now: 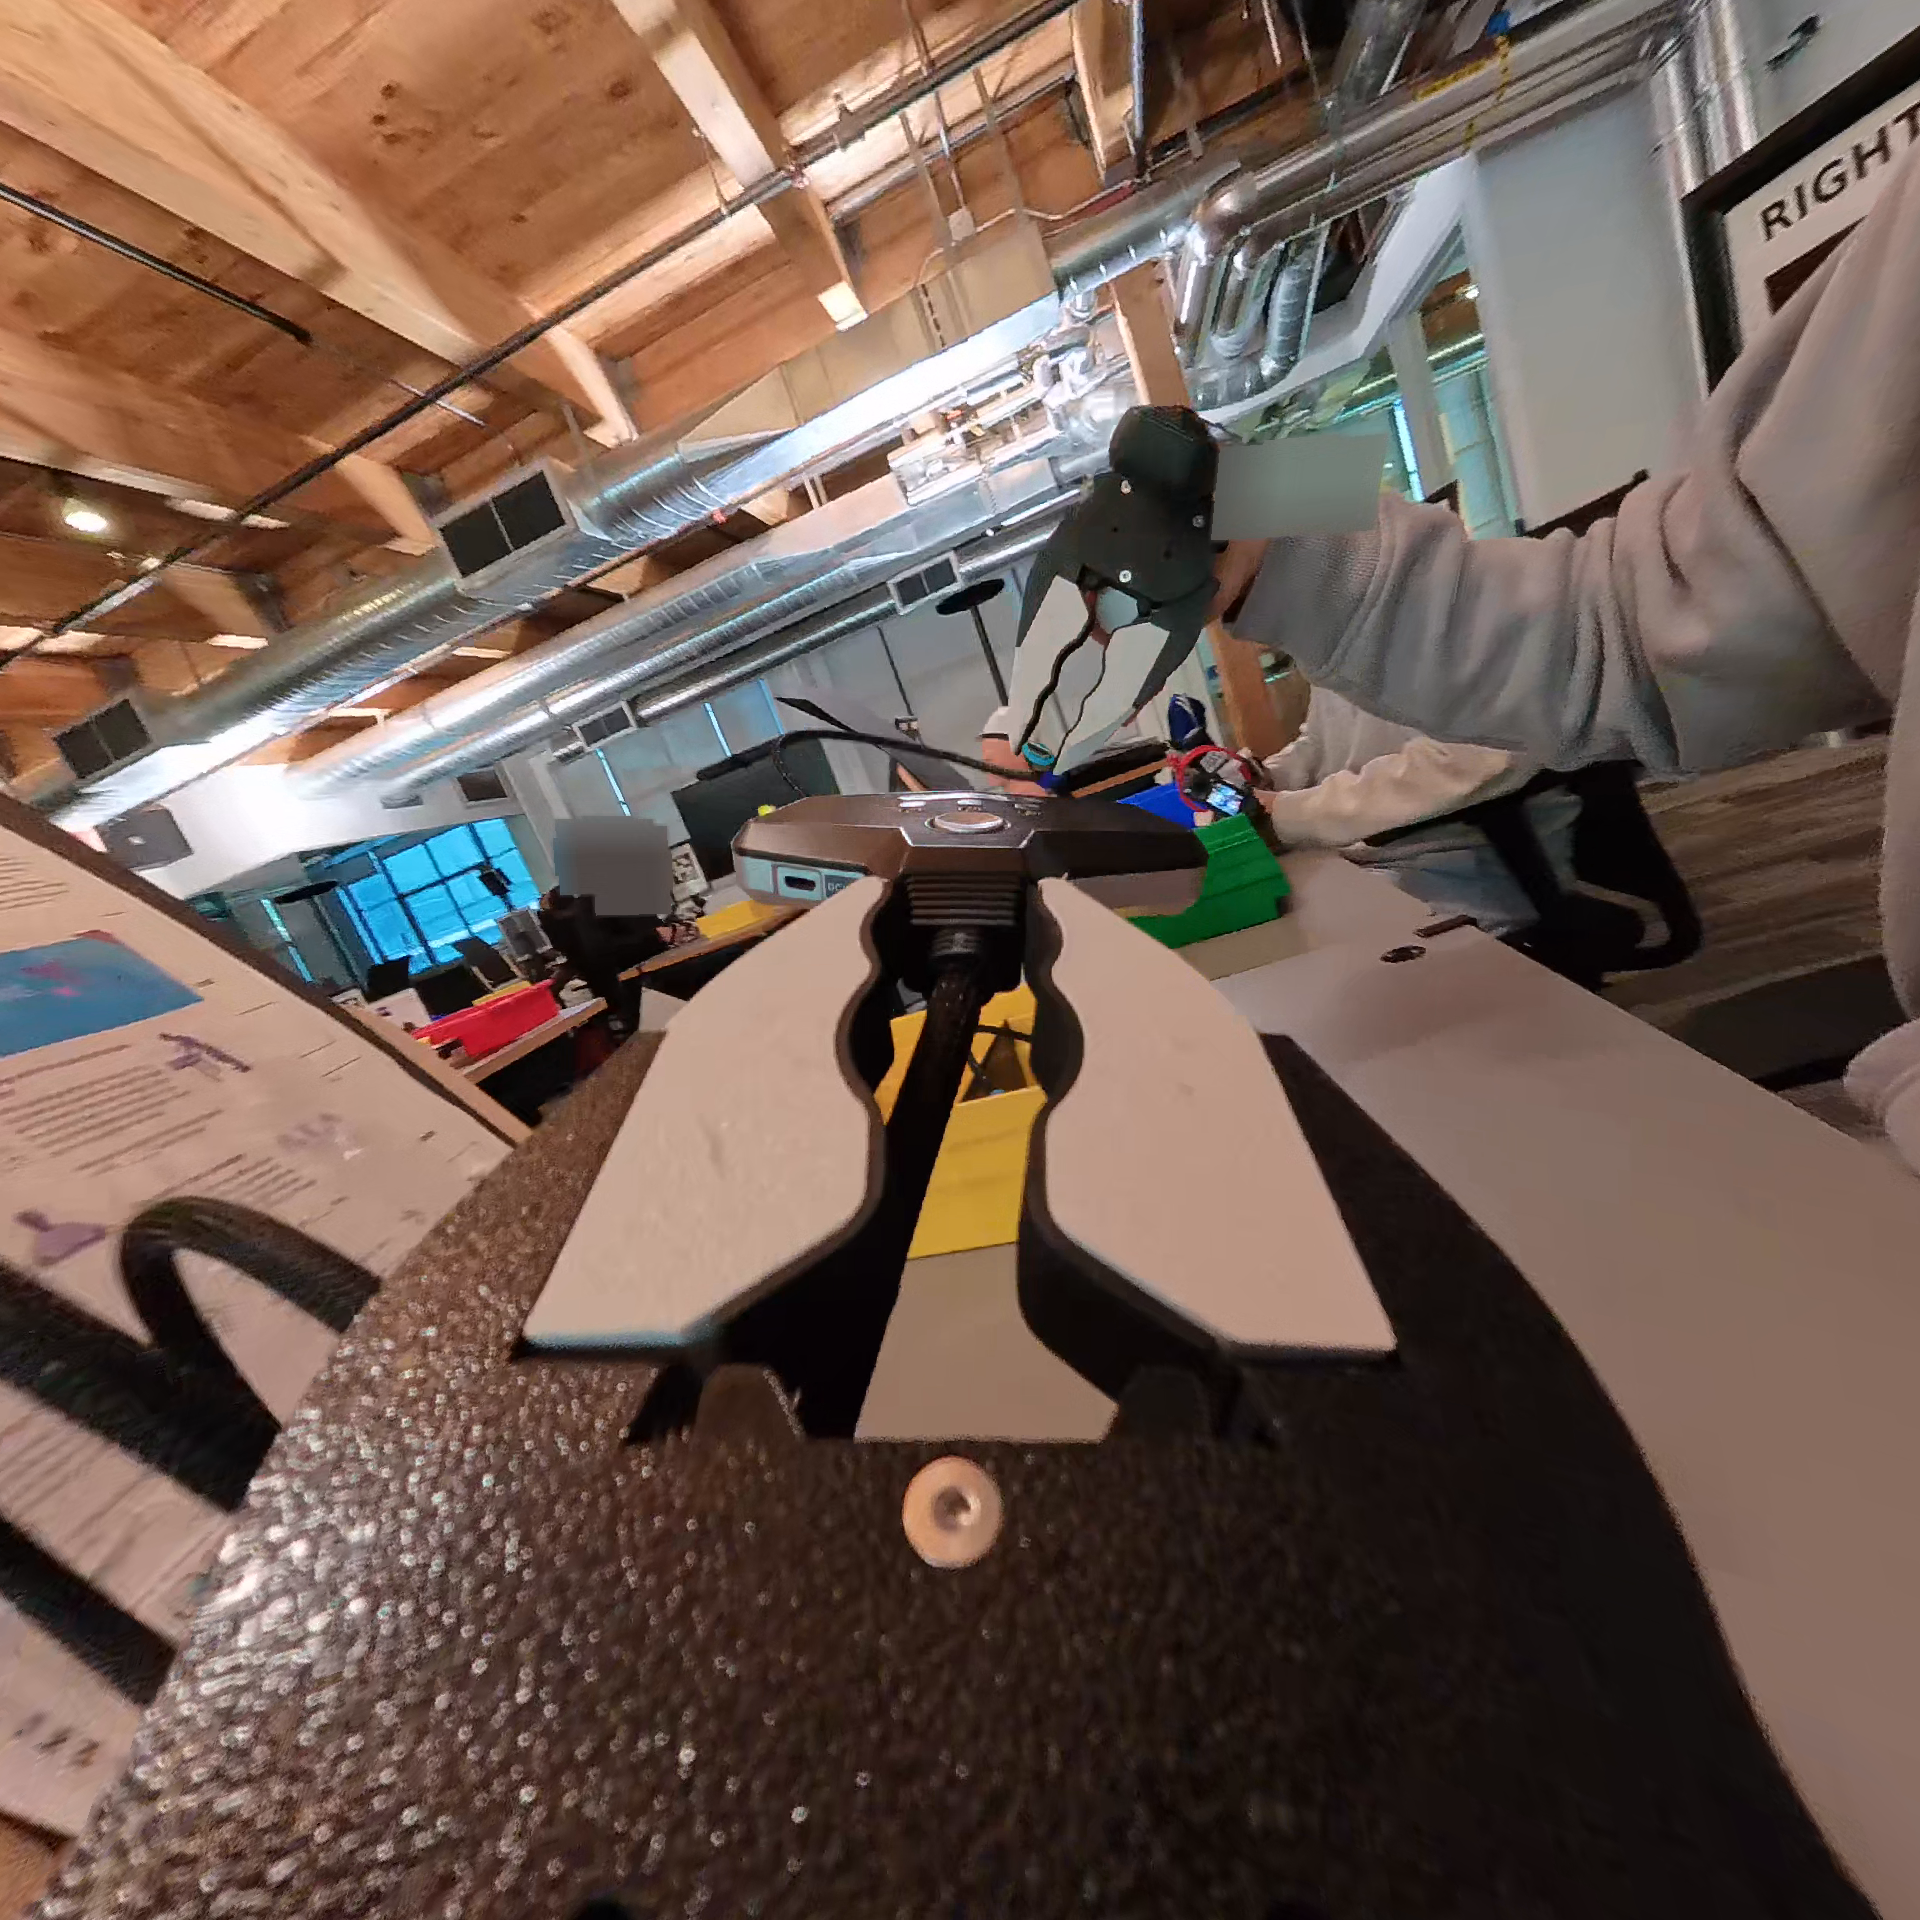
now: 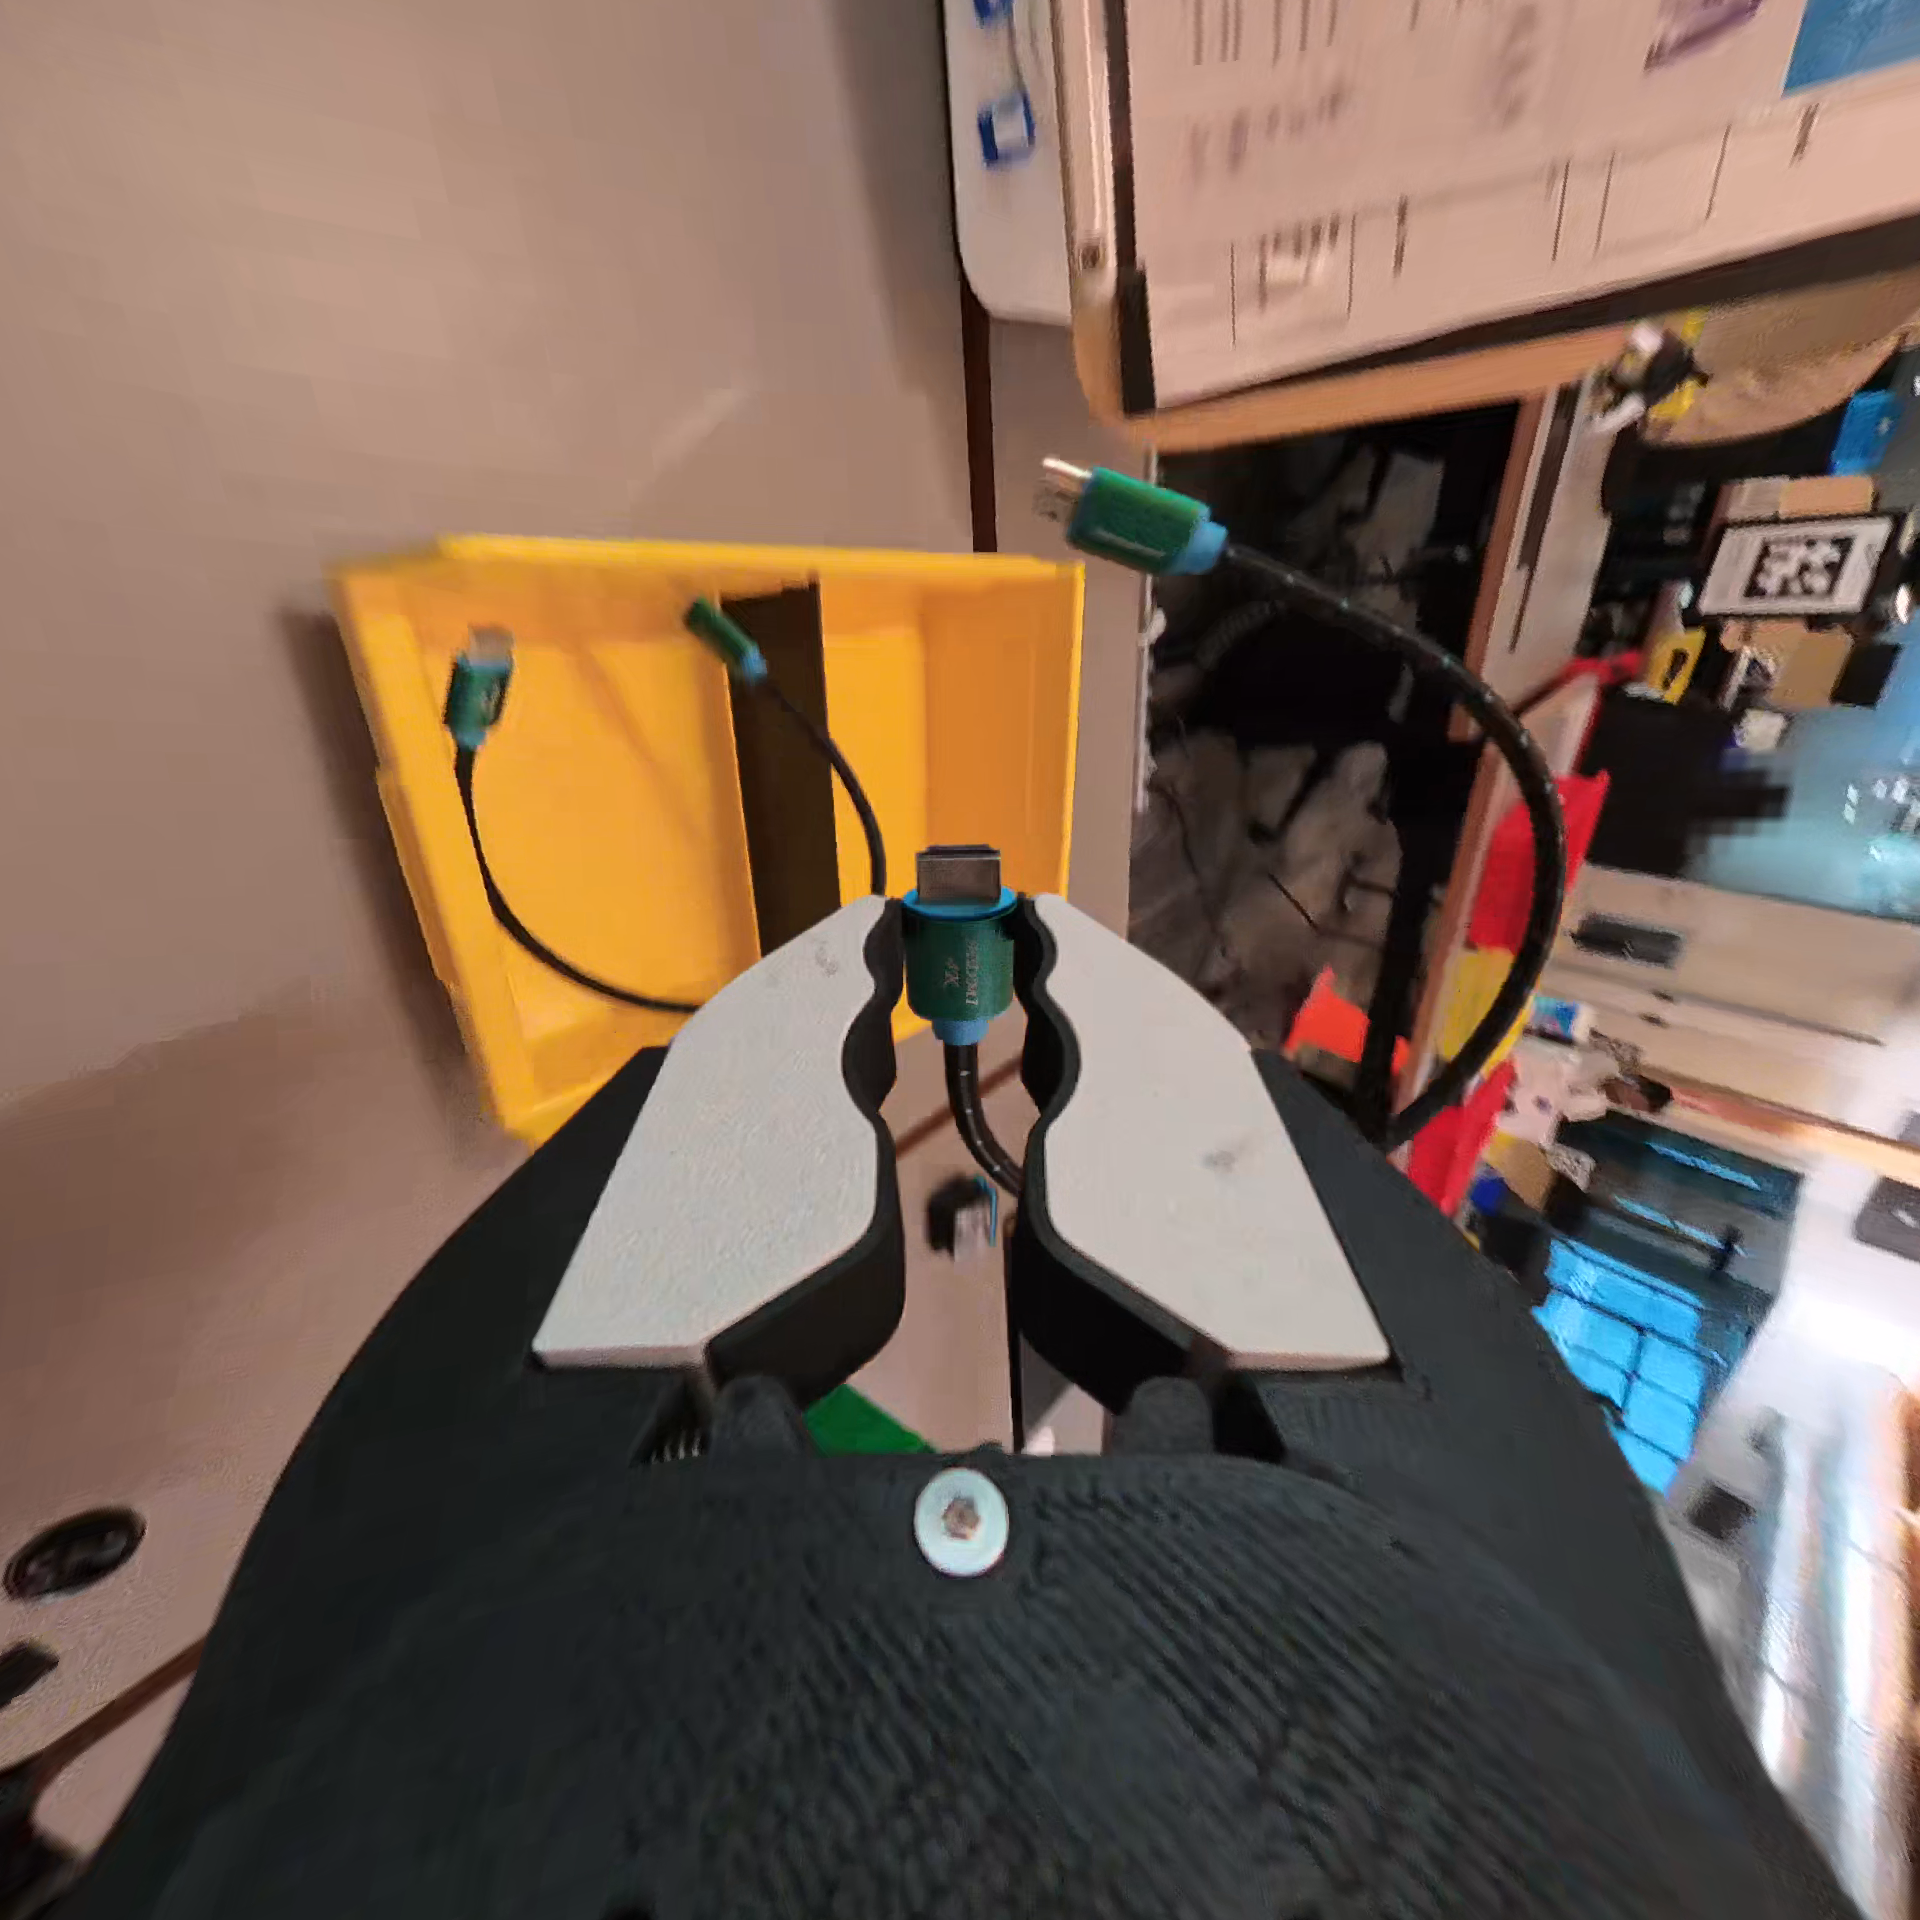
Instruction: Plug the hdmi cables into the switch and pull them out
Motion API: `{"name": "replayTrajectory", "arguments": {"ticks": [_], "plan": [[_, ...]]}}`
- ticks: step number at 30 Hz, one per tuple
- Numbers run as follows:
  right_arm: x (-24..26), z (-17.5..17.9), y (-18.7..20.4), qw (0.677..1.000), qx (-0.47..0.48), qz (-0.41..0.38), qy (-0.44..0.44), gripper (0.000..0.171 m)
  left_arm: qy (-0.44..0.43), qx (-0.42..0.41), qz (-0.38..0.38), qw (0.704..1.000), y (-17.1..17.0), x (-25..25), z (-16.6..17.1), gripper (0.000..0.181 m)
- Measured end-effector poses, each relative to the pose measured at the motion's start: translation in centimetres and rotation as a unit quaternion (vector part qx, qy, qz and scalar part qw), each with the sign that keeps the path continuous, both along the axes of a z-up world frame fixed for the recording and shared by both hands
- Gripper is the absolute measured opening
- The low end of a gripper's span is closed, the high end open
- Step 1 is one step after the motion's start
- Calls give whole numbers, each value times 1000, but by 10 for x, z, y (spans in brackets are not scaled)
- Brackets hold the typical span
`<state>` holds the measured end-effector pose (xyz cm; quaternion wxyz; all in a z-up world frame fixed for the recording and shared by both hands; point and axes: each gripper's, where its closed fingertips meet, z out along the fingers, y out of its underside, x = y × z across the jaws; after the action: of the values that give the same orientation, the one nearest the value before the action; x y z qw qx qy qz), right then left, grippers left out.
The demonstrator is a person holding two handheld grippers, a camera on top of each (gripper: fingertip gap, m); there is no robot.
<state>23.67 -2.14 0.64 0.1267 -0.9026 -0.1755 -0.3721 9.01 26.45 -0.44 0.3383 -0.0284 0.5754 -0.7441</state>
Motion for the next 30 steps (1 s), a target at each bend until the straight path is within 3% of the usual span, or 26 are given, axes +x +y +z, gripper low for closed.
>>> {"name": "replayTrajectory", "arguments": {"ticks": [6, 9, 14, 18, 30], "plan": [[-6, -51, -33, 999, -25, -3, -31, 20, 7, 7, -16, 1000, -11, 3, -4, 22], [-16, -84, -27, 998, 61, 14, 31, 20, 11, 8, -19, 1000, -13, 4, -5, 22], [-9, -130, -19, 979, 167, -37, 115, 20, 14, 5, -35, 999, -19, 4, -6, 22], [-2, -152, -1, 957, 228, -98, 148, 20, 18, 12, -46, 999, -26, 3, -7, 22], [2, -193, 11, 925, 218, -165, 263, 21, 30, 7, -53, 998, -27, 8, -13, 22]]}}
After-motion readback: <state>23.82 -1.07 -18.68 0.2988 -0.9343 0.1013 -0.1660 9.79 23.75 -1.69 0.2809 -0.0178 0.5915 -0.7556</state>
